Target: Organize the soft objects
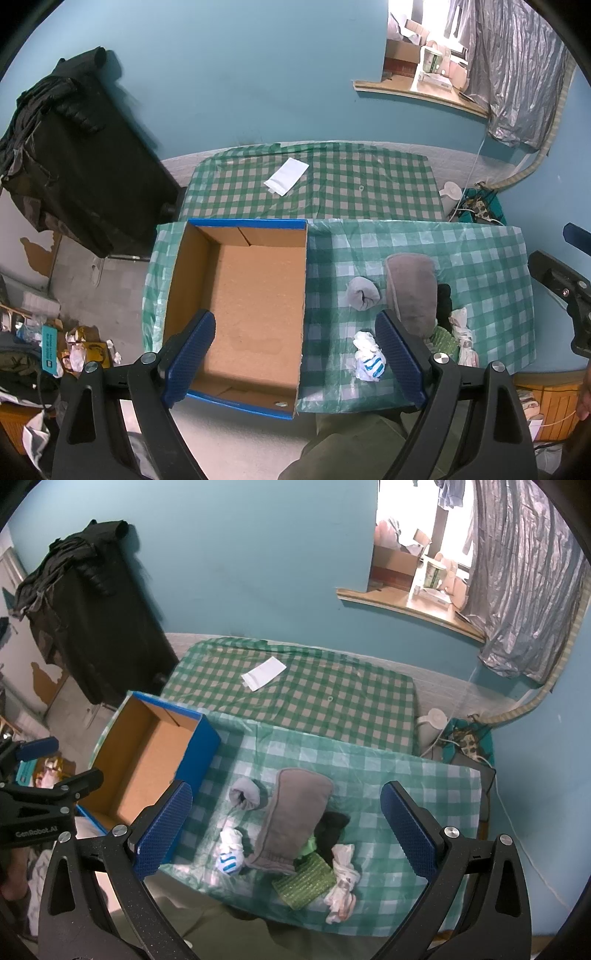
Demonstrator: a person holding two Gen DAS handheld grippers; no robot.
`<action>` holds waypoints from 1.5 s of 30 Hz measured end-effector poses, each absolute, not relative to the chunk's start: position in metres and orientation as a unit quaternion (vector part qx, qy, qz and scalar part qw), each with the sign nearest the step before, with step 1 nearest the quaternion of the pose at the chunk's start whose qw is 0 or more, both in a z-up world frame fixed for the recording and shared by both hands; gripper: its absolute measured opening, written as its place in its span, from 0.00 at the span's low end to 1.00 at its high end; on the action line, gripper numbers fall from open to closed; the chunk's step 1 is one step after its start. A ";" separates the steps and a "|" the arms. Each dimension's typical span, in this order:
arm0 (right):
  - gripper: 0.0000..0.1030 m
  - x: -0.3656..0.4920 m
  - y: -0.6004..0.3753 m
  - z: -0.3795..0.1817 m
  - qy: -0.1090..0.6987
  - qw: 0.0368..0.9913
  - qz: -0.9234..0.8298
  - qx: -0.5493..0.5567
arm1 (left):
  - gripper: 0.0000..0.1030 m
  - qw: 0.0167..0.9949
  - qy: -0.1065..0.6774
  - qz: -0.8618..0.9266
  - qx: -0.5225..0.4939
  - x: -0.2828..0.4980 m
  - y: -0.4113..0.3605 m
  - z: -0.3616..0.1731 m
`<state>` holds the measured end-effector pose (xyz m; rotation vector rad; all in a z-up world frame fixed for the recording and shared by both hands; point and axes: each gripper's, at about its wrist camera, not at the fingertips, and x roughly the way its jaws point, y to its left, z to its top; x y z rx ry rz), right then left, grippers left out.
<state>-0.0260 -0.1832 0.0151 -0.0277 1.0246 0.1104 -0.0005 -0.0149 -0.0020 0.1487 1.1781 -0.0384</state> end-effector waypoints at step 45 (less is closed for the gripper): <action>0.98 -0.038 -0.224 -0.017 0.524 0.851 0.034 -0.007 | 0.87 0.787 0.607 -0.037 0.103 0.004 -0.046 -0.056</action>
